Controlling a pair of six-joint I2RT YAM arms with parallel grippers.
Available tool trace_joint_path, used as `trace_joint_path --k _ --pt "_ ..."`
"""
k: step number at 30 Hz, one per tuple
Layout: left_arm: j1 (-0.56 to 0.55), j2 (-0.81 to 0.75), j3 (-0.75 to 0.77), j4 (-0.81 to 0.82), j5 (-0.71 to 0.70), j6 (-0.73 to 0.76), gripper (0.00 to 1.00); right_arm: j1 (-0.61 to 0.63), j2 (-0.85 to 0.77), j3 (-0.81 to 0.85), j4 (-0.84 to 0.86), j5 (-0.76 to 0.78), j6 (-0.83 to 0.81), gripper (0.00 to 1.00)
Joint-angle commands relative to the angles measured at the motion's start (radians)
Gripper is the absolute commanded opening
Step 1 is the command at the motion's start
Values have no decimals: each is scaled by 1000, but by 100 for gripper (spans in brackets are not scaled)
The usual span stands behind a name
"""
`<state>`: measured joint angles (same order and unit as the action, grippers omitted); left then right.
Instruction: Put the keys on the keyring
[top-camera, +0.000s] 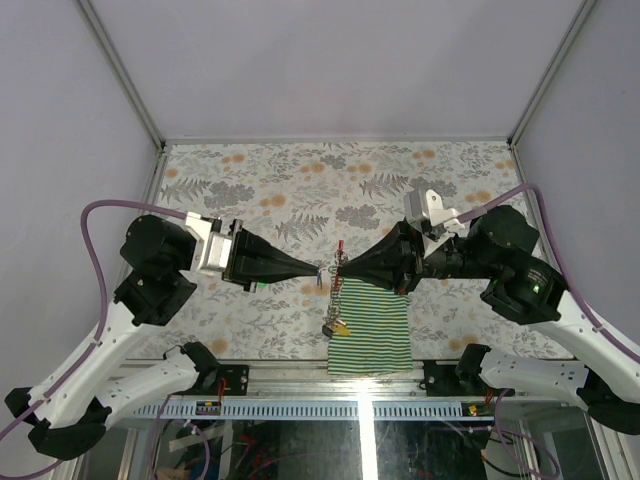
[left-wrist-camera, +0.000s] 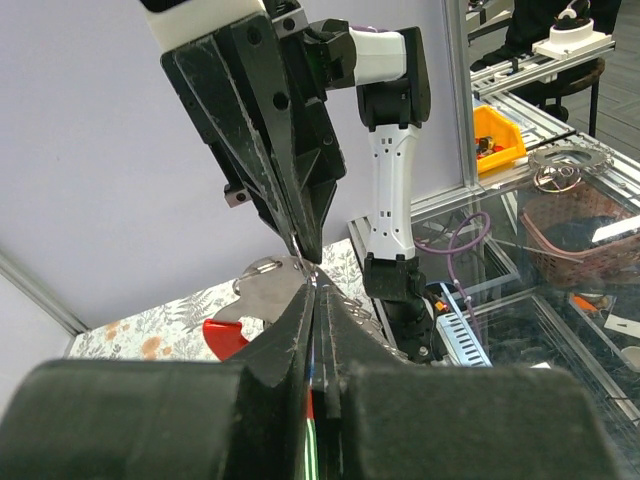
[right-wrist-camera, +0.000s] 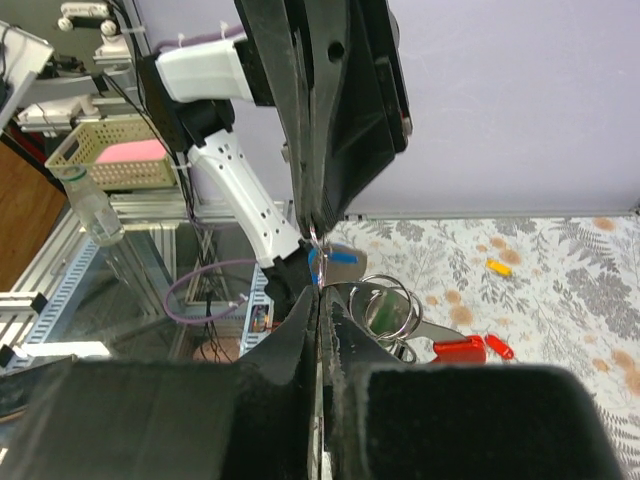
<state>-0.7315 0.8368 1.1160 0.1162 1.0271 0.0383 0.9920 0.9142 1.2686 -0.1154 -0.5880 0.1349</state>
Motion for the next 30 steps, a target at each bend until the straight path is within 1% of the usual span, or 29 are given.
trace_joint_path --k 1,13,30 --pt "-3 -14 23 10 -8 27 0 0 -14 68 -32 -6 -65 0" --pt "-3 15 51 -16 21 13 0 0 12 87 -17 -105 -75 0" --pt "-3 46 71 -16 79 -17 0 0 19 94 -33 -31 -97 0"
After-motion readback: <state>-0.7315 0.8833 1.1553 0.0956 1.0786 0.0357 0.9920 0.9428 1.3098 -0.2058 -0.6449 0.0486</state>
